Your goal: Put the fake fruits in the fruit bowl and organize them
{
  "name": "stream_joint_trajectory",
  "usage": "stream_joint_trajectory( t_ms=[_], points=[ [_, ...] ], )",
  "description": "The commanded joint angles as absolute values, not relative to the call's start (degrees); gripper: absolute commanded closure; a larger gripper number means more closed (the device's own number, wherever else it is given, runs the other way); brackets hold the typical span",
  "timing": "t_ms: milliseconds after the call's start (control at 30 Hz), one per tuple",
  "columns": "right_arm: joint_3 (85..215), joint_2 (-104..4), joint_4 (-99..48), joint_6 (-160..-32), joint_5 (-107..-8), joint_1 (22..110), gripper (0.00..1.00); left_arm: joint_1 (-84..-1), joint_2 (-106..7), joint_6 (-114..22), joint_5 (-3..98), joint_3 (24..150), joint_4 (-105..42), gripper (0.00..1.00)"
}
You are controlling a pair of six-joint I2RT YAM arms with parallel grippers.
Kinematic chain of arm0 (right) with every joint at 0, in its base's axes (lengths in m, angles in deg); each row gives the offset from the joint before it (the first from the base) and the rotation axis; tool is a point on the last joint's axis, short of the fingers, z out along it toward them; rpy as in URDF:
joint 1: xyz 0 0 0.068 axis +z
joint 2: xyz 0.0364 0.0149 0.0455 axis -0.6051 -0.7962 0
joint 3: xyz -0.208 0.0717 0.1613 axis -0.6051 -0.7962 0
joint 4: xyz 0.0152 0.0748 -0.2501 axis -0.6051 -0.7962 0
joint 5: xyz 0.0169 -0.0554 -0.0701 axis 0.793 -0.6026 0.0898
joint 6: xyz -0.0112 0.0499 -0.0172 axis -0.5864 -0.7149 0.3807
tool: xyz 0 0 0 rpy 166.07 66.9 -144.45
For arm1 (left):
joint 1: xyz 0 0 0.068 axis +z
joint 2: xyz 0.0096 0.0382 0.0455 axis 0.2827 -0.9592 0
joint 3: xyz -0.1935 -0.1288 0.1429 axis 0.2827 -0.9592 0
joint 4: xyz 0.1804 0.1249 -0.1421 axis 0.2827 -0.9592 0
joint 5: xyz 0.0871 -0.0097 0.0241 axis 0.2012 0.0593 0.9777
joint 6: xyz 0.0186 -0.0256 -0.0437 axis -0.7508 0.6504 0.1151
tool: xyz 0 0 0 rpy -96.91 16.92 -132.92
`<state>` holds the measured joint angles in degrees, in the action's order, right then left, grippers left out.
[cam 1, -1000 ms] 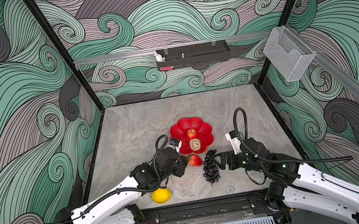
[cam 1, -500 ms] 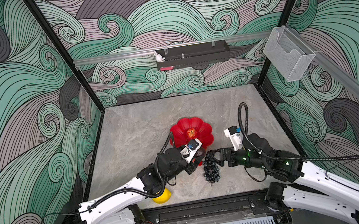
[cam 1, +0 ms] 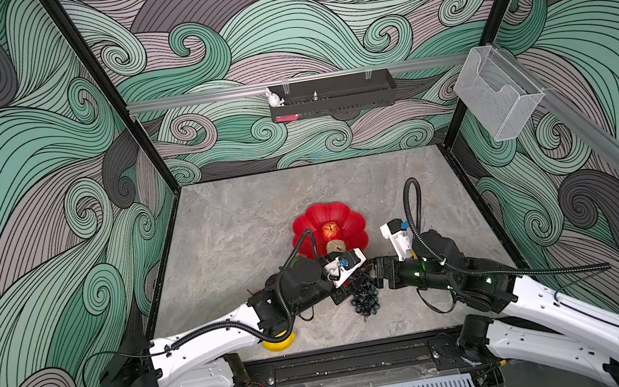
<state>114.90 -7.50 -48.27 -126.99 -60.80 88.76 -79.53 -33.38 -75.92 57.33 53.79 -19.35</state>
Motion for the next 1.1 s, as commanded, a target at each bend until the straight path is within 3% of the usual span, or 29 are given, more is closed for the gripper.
stream_joint_trajectory(
  t_ms=[0,300,533,600,700,833,1067],
  points=[
    [115.9,-8.4,-46.1,-127.5,-59.6,89.1,0.18,-80.5,-33.9,-77.7,57.0,56.4,-16.4,0.49],
    [115.6,-9.4,-44.6,-127.1,-58.7,89.3,0.38,-81.5,-34.3,-78.4,58.4,57.2,-16.2,0.46],
    [116.6,-9.0,-46.8,-122.0,-62.2,89.3,0.53,-81.4,-32.4,-75.1,61.8,57.8,-19.5,0.36],
    [116.3,-8.8,-46.8,-118.3,-65.1,89.2,0.55,-80.9,-29.8,-69.8,61.0,58.5,-22.3,0.28],
    [114.7,-8.7,-46.0,-110.2,-71.8,89.3,0.56,-79.6,-25.5,-63.9,55.3,59.0,-26.2,0.25],
    [111.0,-8.6,-41.7,-103.5,-78.9,89.4,0.62,-78.5,-22.5,-58.0,54.2,61.9,-35.3,0.25],
    [104.6,-9.0,-27.8,-95.9,-81.8,90.3,0.58,-71.2,-24.4,-44.1,55.6,66.7,-44.9,0.28]
  ],
)
